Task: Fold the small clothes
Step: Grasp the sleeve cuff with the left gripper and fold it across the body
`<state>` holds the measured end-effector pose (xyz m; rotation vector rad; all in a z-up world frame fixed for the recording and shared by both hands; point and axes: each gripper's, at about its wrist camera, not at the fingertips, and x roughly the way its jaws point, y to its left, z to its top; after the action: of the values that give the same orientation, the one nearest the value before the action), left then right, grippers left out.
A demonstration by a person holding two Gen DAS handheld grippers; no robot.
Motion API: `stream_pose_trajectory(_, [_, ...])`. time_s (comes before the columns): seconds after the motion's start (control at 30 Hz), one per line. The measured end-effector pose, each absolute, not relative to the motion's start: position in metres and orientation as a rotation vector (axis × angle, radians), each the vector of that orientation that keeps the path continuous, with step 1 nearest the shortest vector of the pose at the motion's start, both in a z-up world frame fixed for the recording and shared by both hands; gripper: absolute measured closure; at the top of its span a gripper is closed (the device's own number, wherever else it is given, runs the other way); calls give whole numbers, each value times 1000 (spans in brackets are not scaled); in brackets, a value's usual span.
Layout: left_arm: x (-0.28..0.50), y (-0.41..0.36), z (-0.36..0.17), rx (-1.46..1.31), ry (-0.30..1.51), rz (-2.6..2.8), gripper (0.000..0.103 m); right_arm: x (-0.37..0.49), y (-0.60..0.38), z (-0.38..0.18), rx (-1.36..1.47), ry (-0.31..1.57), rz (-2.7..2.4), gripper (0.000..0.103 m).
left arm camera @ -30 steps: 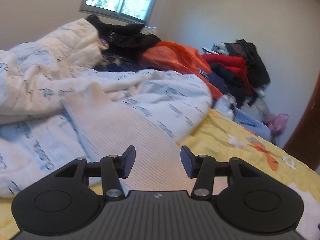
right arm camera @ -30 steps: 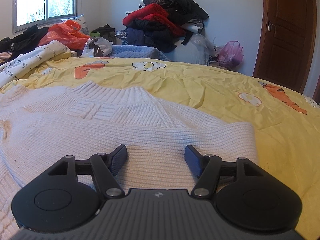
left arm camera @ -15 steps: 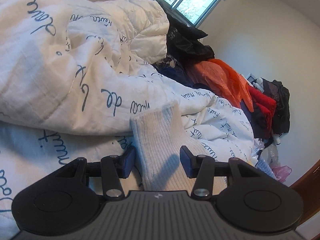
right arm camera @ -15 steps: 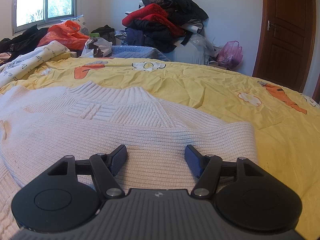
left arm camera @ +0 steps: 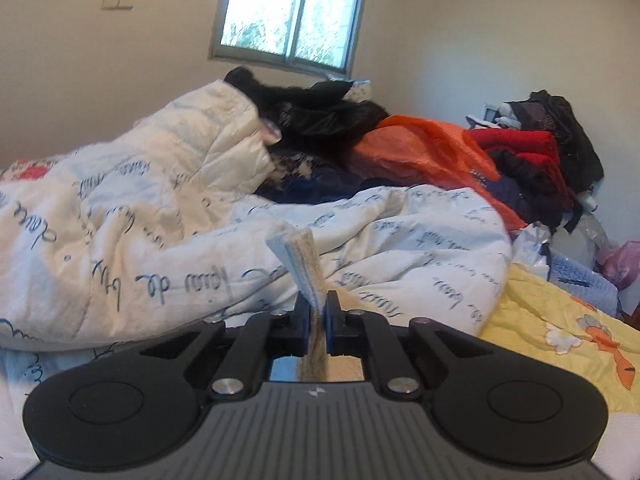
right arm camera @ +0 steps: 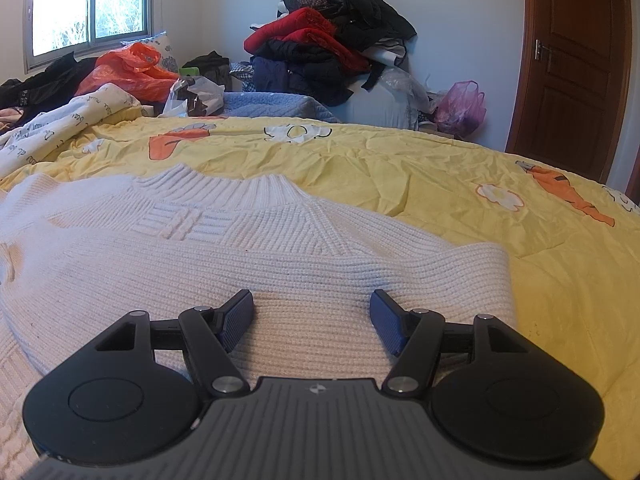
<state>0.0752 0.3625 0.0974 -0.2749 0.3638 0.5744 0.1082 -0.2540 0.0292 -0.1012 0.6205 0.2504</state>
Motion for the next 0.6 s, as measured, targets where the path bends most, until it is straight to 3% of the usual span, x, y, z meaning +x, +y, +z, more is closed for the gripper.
stream_pose_trajectory(0.27, [85, 226, 98, -271, 349, 304, 96, 108, -254, 30, -87, 618, 253, 35])
stream_pose_trajectory(0.47, [104, 130, 42, -295, 530, 126, 95, 109, -255, 29, -85, 618, 254, 35])
stream_pose_trajectory(0.6, [106, 110, 6, -265, 590, 138, 95, 108, -255, 29, -84, 618, 253, 35])
